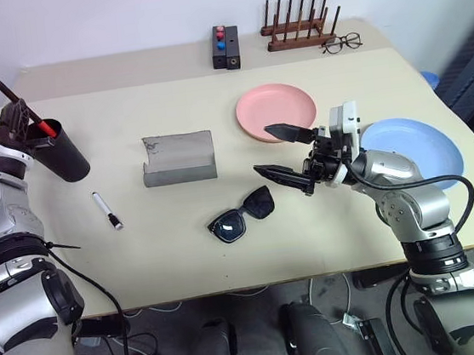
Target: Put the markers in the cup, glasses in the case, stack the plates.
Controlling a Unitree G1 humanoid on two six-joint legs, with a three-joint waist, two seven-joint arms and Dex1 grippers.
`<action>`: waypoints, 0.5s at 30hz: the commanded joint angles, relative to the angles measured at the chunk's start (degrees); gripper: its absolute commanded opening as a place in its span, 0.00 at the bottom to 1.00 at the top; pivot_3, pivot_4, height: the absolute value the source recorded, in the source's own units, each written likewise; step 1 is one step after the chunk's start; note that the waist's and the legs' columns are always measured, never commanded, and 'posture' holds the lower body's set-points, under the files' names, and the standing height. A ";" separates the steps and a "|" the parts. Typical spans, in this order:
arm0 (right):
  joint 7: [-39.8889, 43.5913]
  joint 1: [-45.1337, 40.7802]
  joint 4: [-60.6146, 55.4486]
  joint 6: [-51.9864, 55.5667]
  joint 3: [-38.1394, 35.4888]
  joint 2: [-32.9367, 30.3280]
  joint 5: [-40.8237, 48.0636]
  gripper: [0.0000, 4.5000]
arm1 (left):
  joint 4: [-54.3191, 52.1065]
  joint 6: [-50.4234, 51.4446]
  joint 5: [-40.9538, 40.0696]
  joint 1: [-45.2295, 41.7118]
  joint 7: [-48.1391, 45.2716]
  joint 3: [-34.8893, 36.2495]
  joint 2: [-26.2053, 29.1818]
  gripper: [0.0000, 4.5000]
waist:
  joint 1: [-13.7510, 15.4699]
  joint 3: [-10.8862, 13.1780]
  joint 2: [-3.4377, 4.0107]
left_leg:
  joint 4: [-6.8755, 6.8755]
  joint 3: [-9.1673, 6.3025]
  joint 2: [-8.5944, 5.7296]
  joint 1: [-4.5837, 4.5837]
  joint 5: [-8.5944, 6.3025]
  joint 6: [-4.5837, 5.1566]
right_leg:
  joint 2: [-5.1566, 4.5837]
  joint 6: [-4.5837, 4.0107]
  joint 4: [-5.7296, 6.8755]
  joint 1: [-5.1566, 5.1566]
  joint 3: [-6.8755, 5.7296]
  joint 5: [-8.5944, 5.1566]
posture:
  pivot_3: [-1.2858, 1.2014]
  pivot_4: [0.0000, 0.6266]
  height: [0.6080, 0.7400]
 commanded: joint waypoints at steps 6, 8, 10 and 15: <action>-0.19 -0.13 -1.78 -0.76 -1.12 -0.32 0.22 1.00 | -7.67 4.37 1.11 1.01 -0.11 -2.50 1.61 1.00 | 0.04 0.00 0.00 | 0.00 0.00 0.00 0.00 0.00 0.01 | 0.00 0.00 0.00 0.00 0.00 0.00 | 0.52 0.24 1.00; -0.23 -0.14 -1.71 -0.80 -1.07 -0.18 0.24 1.00 | -14.09 11.93 -0.78 2.17 -1.13 -3.14 1.57 1.00 | 0.02 0.00 0.00 | 0.00 0.00 0.00 -0.01 -0.01 0.02 | 0.00 0.00 0.00 0.01 0.00 0.00 | 0.52 0.24 1.00; -0.15 -0.17 -1.65 -0.89 -1.05 -0.20 0.20 1.00 | -21.41 23.34 -3.86 3.43 0.57 -3.05 1.38 1.00 | -0.03 0.00 0.00 | 0.00 -0.01 0.00 -0.01 -0.01 0.02 | -0.01 0.00 0.01 0.01 0.01 0.00 | 0.52 0.24 1.00; 0.74 -0.95 0.04 -1.39 -1.30 -0.38 0.17 1.00 | -45.55 50.99 -10.29 6.58 9.53 -4.89 1.75 1.00 | -0.12 0.01 -0.02 | 0.00 -0.04 0.02 -0.01 -0.04 0.06 | 0.00 0.00 0.03 0.00 0.05 0.00 | 0.52 0.24 1.00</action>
